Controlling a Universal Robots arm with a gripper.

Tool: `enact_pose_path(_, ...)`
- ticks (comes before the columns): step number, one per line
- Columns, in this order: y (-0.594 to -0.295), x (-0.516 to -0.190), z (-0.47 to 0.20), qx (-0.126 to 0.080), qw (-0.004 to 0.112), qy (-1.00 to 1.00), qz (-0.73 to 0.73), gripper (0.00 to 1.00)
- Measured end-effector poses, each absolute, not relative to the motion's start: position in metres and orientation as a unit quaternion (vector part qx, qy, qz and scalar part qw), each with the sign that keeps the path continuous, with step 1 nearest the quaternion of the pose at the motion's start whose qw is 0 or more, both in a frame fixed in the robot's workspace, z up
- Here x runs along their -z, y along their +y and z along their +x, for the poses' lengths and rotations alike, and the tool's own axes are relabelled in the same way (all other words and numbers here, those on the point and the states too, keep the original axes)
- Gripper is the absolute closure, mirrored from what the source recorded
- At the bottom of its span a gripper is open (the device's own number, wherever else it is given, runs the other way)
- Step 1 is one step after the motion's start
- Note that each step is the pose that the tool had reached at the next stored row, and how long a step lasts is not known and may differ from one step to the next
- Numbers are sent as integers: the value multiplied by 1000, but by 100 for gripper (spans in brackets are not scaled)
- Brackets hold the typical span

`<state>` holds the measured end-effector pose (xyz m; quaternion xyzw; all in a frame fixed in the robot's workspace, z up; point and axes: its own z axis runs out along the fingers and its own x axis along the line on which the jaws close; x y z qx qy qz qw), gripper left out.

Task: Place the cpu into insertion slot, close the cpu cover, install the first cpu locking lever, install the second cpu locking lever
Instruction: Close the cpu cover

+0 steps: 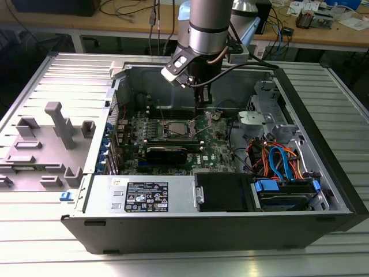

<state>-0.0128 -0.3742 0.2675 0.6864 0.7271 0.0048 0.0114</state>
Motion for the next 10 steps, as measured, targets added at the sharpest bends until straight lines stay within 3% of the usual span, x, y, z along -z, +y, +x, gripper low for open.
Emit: enact_pose_path(10, -374, -268, -8, -5, 11, 727, 686, 89)
